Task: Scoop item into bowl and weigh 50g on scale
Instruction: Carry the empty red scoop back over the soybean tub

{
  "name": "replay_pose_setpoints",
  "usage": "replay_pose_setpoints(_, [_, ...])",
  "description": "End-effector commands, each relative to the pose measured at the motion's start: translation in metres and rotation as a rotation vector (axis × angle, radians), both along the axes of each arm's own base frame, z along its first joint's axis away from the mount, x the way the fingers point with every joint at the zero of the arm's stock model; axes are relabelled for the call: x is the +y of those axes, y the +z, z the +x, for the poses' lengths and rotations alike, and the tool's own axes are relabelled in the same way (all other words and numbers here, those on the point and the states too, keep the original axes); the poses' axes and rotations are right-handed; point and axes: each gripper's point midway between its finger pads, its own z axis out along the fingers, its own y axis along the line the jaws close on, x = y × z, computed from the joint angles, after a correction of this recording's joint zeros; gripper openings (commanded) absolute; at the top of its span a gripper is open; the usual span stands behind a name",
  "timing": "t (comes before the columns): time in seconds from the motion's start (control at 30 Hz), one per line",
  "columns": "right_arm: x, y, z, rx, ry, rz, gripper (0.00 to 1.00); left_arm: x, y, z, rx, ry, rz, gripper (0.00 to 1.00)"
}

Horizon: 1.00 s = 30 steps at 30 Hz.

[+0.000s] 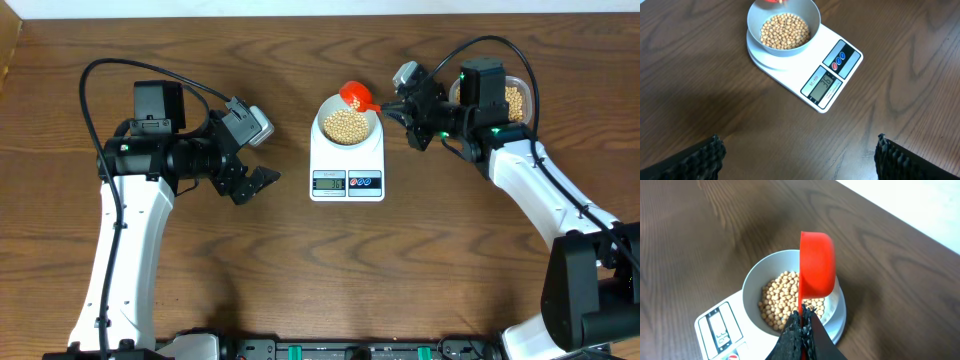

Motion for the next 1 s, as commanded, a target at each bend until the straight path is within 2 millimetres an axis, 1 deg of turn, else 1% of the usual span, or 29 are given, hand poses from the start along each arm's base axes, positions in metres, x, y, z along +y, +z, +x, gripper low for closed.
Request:
replay_pose_setpoints(0.0, [0.007,0.033,-0.003,-0.117,0.031,0.002,0.01,-0.001,0.010,0.001,-0.035,-0.017,-0.003,0.98])
replay_pose_setpoints(0.03, [0.007,0.037,-0.004,-0.127,0.028,-0.001,0.01,-0.001,0.010,0.001,-0.035,-0.017,-0.003,0.98])
replay_pose_setpoints(0.1, [0.004,0.029,-0.005,-0.113,0.015,-0.038,0.01,-0.001,0.010,0.001,-0.035,-0.017,-0.003,0.98])
replay_pose_setpoints(0.13, [0.004,0.017,-0.008,-0.109,0.030,-0.094,0.01,-0.001,0.010,0.001,-0.036,-0.017,-0.003,0.98])
replay_pose_setpoints(0.2, [0.006,0.013,-0.012,-0.114,0.045,-0.124,0.01,-0.001,0.010,0.001,-0.036,-0.017,-0.003,0.98])
replay_pose_setpoints(0.27, [0.009,0.016,-0.008,-0.150,0.026,-0.150,0.01,-0.001,0.010,0.001,-0.035,-0.017,-0.003,0.98])
replay_pose_setpoints(0.37, [0.002,0.029,0.001,-0.202,-0.011,-0.153,0.01,-0.001,0.010,0.001,-0.035,-0.017,-0.003,0.98])
replay_pose_setpoints(0.43, [-0.015,0.046,0.006,-0.234,-0.072,-0.150,0.01,-0.001,0.010,0.001,-0.035,-0.017,-0.003,0.98])
replay_pose_setpoints(0.47, [-0.022,0.051,0.009,-0.238,-0.101,-0.152,0.01,-0.001,0.010,0.001,-0.036,-0.017,-0.003,0.98])
replay_pose_setpoints(0.53, [-0.057,0.060,0.019,-0.236,-0.256,-0.201,0.01,-0.001,0.010,0.001,-0.035,-0.017,-0.003,0.98])
replay_pose_setpoints(0.57, [-0.068,0.061,0.021,-0.235,-0.298,-0.226,0.01,-0.001,0.010,0.001,-0.036,-0.017,-0.003,0.98])
replay_pose_setpoints(0.6, [-0.094,0.063,0.024,-0.225,-0.397,-0.274,0.01,-0.001,0.010,0.001,-0.035,-0.017,-0.003,0.98])
replay_pose_setpoints(0.63, [-0.105,0.063,0.025,-0.215,-0.446,-0.288,0.01,-0.001,0.010,0.001,-0.036,-0.017,-0.003,0.98])
replay_pose_setpoints(0.67, [-0.123,0.064,0.026,-0.198,-0.523,-0.308,0.01,-0.001,0.010,0.001,-0.035,-0.017,-0.003,0.98])
replay_pose_setpoints(0.7, [-0.137,0.061,0.027,-0.180,-0.579,-0.330,0.01,-0.001,0.010,0.001,-0.035,-0.017,-0.003,0.98])
replay_pose_setpoints(0.73, [-0.158,0.052,0.025,-0.140,-0.647,-0.385,0.01,-0.001,0.010,0.001,-0.035,-0.017,-0.003,0.98])
replay_pose_setpoints(0.77, [-0.164,0.047,0.024,-0.120,-0.668,-0.400,0.01,-0.001,0.010,0.001,-0.035,-0.017,-0.003,0.98])
replay_pose_setpoints(0.8, [-0.175,0.039,0.021,-0.078,-0.712,-0.417,0.01,-0.001,0.010,0.001,-0.035,-0.017,-0.003,0.98])
replay_pose_setpoints(0.87, [-0.185,0.029,0.017,-0.028,-0.760,-0.434,0.01,-0.001,0.010,0.001,-0.035,-0.017,-0.003,0.98])
replay_pose_setpoints(0.97, [-0.202,0.011,0.012,0.031,-0.819,-0.512,0.01,-0.001,0.010,0.001,-0.035,-0.017,-0.003,0.98])
